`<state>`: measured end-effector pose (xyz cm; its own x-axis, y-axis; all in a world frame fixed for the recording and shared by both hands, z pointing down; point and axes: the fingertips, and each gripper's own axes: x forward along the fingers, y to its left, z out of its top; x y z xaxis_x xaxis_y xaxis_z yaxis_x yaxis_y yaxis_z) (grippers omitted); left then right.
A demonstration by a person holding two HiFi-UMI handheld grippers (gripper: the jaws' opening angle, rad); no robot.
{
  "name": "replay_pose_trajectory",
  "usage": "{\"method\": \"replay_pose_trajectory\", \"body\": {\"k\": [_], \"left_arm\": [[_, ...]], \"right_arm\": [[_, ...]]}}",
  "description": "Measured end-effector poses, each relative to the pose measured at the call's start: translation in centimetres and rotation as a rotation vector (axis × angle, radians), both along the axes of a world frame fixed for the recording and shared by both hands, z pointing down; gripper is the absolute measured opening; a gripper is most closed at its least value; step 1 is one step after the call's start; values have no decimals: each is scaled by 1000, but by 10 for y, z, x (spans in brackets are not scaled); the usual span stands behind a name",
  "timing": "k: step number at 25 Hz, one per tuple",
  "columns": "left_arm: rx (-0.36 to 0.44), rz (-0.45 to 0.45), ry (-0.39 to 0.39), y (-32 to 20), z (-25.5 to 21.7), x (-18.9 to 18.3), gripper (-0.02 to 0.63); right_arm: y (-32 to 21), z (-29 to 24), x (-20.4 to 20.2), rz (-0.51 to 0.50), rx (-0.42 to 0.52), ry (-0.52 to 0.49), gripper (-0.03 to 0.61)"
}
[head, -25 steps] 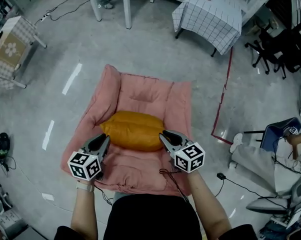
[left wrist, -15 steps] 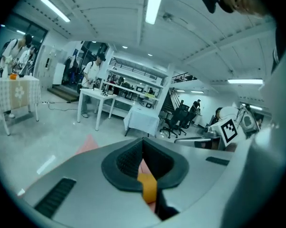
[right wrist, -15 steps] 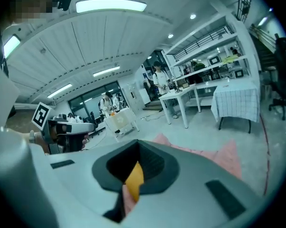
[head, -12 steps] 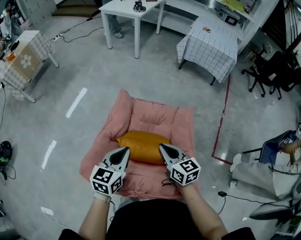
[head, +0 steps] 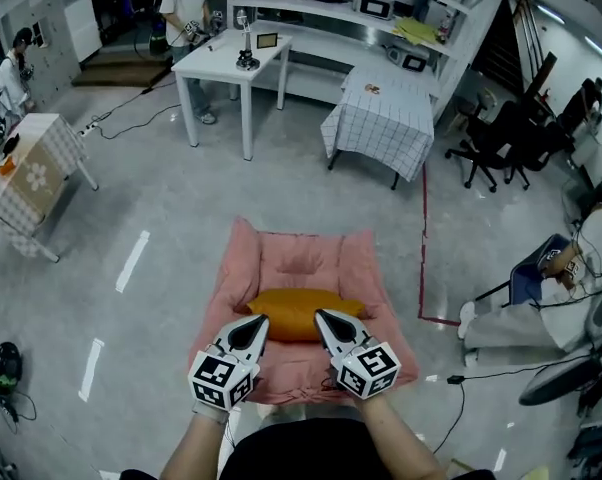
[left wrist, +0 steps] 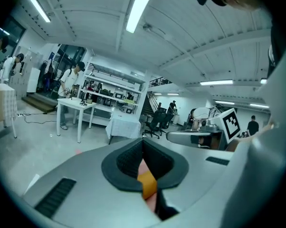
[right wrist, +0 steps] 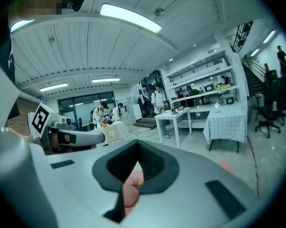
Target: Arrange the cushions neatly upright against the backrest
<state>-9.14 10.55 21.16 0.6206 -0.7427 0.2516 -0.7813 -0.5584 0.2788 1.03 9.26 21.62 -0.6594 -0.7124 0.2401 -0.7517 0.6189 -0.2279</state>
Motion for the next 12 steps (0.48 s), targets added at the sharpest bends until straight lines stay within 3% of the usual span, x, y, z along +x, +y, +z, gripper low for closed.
{"method": "replay_pose_trajectory", "body": {"k": [12], "left_arm": [[127,87,1,2,-56,32,12]], "right_arm": [[26,-81,32,79,186,9,8]]}}
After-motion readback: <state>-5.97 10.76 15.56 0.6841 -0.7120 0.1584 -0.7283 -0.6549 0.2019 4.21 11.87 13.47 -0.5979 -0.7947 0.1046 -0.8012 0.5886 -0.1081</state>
